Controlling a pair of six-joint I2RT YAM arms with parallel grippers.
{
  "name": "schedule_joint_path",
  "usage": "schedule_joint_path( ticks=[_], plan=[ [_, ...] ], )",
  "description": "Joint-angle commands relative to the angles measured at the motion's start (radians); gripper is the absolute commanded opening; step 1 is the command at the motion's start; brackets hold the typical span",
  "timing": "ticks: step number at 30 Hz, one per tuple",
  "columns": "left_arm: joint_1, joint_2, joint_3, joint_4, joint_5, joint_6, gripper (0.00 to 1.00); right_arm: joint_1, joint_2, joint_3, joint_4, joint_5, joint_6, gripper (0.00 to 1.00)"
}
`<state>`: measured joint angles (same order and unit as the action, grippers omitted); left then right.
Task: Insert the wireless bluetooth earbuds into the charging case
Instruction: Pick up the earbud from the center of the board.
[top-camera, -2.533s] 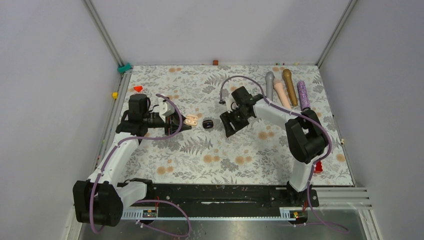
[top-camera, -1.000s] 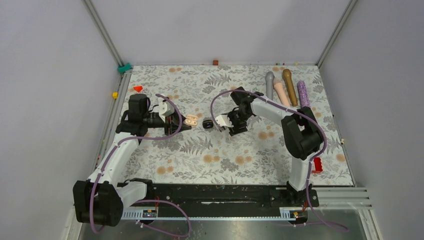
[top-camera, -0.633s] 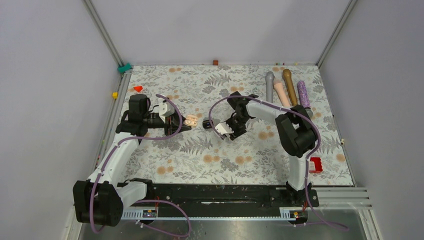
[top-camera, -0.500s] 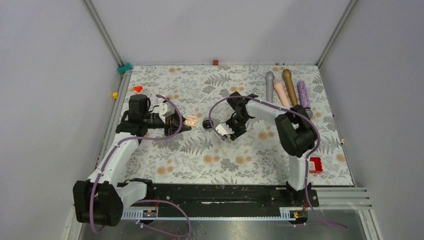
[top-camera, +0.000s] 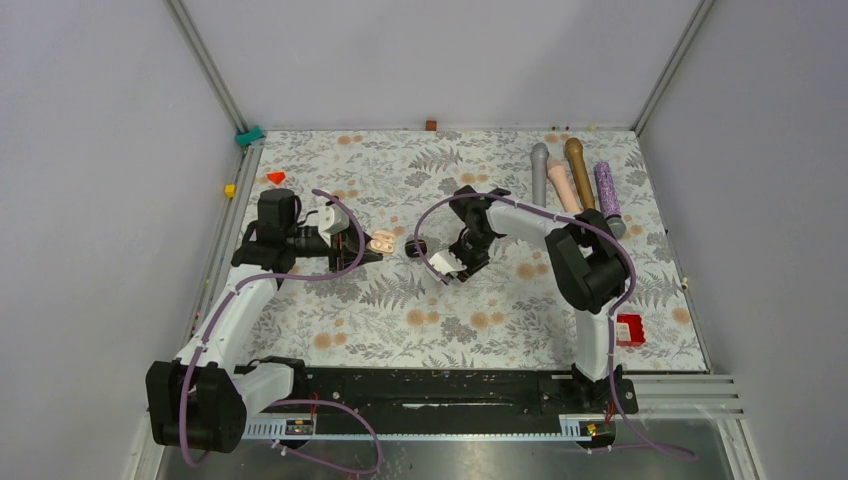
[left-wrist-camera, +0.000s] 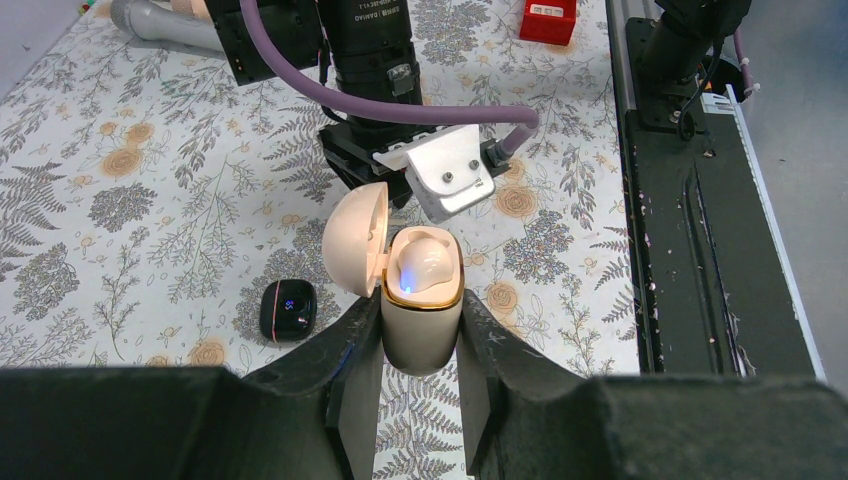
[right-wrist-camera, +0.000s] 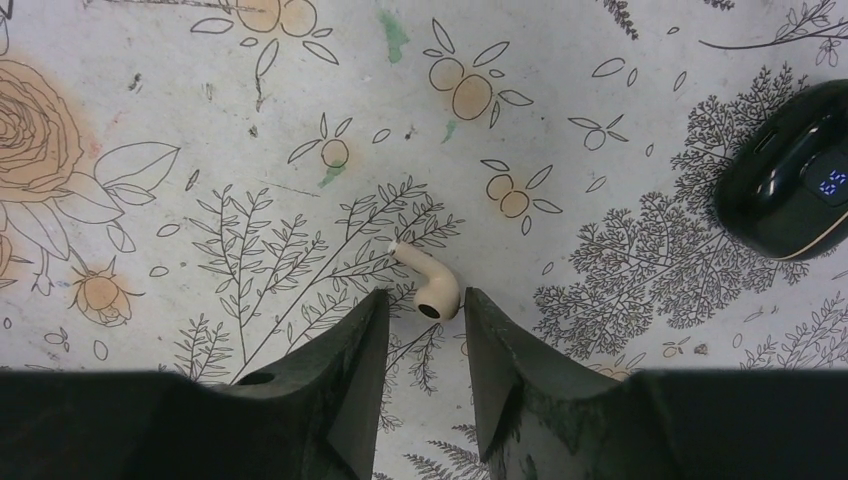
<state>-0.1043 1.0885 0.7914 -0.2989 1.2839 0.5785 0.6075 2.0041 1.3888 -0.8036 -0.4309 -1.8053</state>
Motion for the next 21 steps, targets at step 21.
schedule_joint_path(
  ticks=[21],
  plan=[
    [0.008, -0.002, 0.016, 0.015, 0.046, 0.025, 0.0, 0.011, -0.087, 0.017, -0.001, -0.048, 0.177, 0.24]
  ],
)
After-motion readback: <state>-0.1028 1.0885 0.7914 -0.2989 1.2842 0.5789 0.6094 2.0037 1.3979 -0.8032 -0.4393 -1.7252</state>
